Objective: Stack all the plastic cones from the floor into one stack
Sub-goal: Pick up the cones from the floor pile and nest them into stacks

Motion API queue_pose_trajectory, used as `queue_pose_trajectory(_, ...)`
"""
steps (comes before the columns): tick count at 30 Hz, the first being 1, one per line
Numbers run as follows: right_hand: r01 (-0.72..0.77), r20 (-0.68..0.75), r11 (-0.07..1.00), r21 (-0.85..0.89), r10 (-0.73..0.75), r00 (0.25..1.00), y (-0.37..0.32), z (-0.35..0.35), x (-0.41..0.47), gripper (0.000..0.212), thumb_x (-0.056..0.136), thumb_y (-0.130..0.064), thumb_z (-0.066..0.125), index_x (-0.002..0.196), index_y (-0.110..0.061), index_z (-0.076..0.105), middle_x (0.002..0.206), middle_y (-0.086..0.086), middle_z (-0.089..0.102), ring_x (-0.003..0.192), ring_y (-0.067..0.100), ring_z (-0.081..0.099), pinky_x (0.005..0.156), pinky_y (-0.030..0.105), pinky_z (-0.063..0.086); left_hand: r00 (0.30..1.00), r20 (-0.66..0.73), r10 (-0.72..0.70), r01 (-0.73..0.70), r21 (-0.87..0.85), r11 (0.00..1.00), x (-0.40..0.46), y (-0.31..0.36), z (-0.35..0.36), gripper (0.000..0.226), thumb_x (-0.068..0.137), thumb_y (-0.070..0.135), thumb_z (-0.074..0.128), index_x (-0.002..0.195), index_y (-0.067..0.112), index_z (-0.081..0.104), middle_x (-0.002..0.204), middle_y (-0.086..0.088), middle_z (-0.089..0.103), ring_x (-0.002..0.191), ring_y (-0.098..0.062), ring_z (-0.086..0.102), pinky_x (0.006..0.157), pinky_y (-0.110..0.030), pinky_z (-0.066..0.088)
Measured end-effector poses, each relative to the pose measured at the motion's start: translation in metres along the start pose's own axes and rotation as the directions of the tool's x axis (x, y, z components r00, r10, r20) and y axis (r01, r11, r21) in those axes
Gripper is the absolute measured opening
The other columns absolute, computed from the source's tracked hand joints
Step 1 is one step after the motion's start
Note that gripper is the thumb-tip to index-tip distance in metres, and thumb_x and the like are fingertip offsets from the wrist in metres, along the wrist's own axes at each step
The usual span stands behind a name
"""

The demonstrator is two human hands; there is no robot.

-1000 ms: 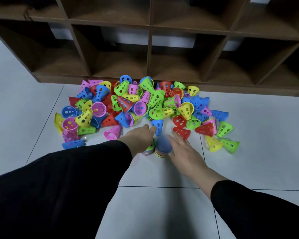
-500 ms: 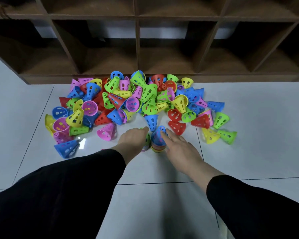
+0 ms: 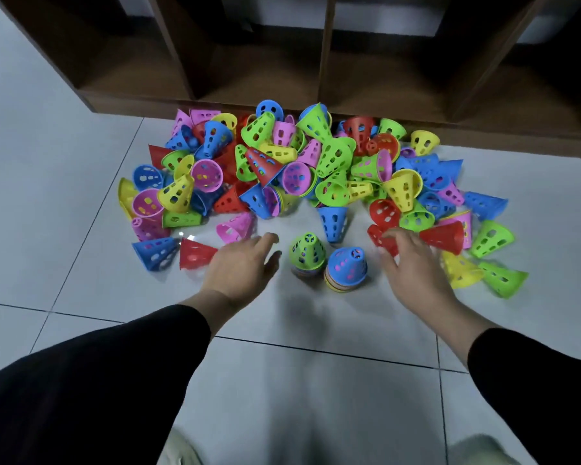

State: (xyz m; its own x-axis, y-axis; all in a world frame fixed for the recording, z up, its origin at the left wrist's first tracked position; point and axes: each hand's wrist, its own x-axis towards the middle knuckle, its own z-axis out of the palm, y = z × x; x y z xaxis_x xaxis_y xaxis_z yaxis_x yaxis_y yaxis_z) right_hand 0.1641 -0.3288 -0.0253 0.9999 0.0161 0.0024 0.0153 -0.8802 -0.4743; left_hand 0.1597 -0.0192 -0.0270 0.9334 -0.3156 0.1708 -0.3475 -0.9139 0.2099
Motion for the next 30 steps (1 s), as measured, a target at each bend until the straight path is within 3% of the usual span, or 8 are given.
queue_pose_trajectory(4,-0.104,0.283,0.977,-0.188,0.156,0.946,0.032,0.013,0.045,0.064,0.092,-0.038,0.067,0.145,-0.011,0.044,0.143,0.017,0.050,0.130,0.037,0.047,0.106,0.046,0.041,0.910,0.226,-0.349,0.267,0.326,0.907,-0.019,-0.081,0.000,0.080,0.082,0.042,0.067,0.150,0.024,0.027,0.147,-0.014,0.043,0.128,-0.037,0.046,0.095,-0.054,0.046)
queue_pose_trajectory(7,-0.148,0.404,0.961,-0.234,0.235,0.884,0.040,0.032,0.060,0.069,0.087,-0.040,0.074,0.143,-0.013,0.045,0.135,0.017,0.054,0.122,0.036,0.054,0.097,0.040,0.046,0.833,0.404,-0.379,0.207,0.407,0.890,-0.025,-0.117,0.010,0.098,0.080,0.033,0.072,0.156,0.030,0.010,0.164,-0.012,0.009,0.141,-0.039,0.030,0.096,-0.060,0.046)
queue_pose_trajectory(10,-0.181,0.372,0.947,-0.266,0.274,0.887,0.041,0.052,0.061,0.065,0.083,-0.031,0.076,0.138,-0.013,0.046,0.123,0.021,0.055,0.113,0.042,0.057,0.092,0.044,0.047,0.850,0.414,-0.325,0.152,0.399,0.904,-0.013,-0.129,0.018,0.084,0.084,0.014,0.068,0.153,0.025,0.022,0.159,-0.016,0.015,0.124,-0.041,0.047,0.083,-0.054,0.055)
queue_pose_trajectory(14,-0.278,0.324,0.949,-0.148,0.312,0.893,0.033,0.063,0.064,0.071,0.083,-0.028,0.075,0.144,-0.011,0.042,0.128,0.024,0.053,0.117,0.042,0.055,0.097,0.045,0.047,0.865,0.403,-0.299,0.110,0.428,0.897,0.006,-0.126,0.023,0.050,0.090,0.003,0.054,0.138,0.017,0.045,0.117,-0.015,0.040,0.094,-0.034,0.056,0.068,-0.044,0.055)
queue_pose_trajectory(17,-0.366,0.211,0.927,0.084,0.342,0.916,0.021,0.050,0.072,0.079,0.078,-0.025,0.079,0.148,-0.017,0.043,0.128,0.013,0.061,0.112,0.030,0.060,0.091,0.033,0.047,0.837,0.419,-0.351,0.087,0.531,0.843,0.003,-0.121,0.022,0.024,0.091,0.019,0.059,0.115,0.016,0.060,0.107,-0.010,0.043,0.094,-0.032,0.055,0.070,-0.043,0.052)
queue_pose_trajectory(21,-0.374,0.110,0.862,0.343,0.359,0.927,0.010,0.021,0.076,0.069,0.075,-0.023,0.079,0.139,-0.028,0.054,0.111,-0.002,0.065,0.098,0.020,0.063,0.080,0.029,0.048,0.861,0.379,-0.338,0.040,0.613,0.789,-0.011,-0.123,0.010,0.051,0.082,0.061,0.060,0.117,0.023,0.059,0.109,-0.005,0.057,0.101,-0.027,0.056,0.083,-0.040,0.039)
queue_pose_trajectory(26,-0.254,0.045,0.714,0.652,0.298,0.953,-0.015,-0.009,0.062,0.038,0.078,-0.024,0.077,0.105,-0.044,0.059,0.104,-0.017,0.068,0.099,0.007,0.066,0.092,0.029,0.052,0.957,0.118,-0.264,0.260,0.045,0.965,-0.028,-0.100,-0.015,0.063,0.083,0.068,0.048,0.110,0.013,0.060,0.096,-0.006,0.062,0.088,-0.028,0.054,0.079,-0.040,0.044)
queue_pose_trajectory(30,-0.058,-0.095,0.683,0.728,0.185,0.978,-0.042,-0.028,0.035,0.032,0.081,-0.025,0.070,0.106,-0.039,0.056,0.097,-0.027,0.070,0.090,-0.008,0.066,0.077,0.008,0.048,0.918,0.010,-0.398,0.344,-0.523,0.780,0.006,-0.022,-0.021,0.045,0.080,0.063,0.056,0.109,0.028,0.054,0.102,0.005,0.061,0.090,-0.011,0.053,0.077,-0.016,0.039)
